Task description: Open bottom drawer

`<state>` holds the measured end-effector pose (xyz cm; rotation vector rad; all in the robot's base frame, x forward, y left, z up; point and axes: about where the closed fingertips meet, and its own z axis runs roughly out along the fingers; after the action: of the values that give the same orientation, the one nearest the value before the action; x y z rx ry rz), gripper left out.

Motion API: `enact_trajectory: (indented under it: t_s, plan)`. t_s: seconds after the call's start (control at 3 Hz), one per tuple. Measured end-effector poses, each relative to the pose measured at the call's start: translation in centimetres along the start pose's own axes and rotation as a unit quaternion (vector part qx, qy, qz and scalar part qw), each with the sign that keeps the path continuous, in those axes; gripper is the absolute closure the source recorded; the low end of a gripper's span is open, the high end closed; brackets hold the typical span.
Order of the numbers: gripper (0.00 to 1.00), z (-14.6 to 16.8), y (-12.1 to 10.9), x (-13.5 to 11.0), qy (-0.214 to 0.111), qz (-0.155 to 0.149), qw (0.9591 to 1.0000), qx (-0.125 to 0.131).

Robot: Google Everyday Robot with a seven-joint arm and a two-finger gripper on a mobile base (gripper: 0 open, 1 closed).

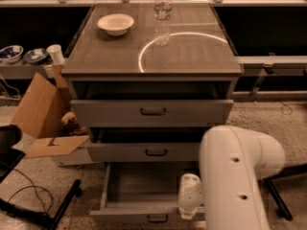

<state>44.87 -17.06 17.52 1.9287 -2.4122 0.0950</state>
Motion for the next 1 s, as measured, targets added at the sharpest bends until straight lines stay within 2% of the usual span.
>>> enact_trajectory:
  t_s: [0.33,1.0]
  plan:
    - [0.82,0.0,0.0,-0.04,0.0,0.0,1.0,0.0]
    - [0.36,0.0,0.0,-0.04,0.0,0.0,1.0,0.0]
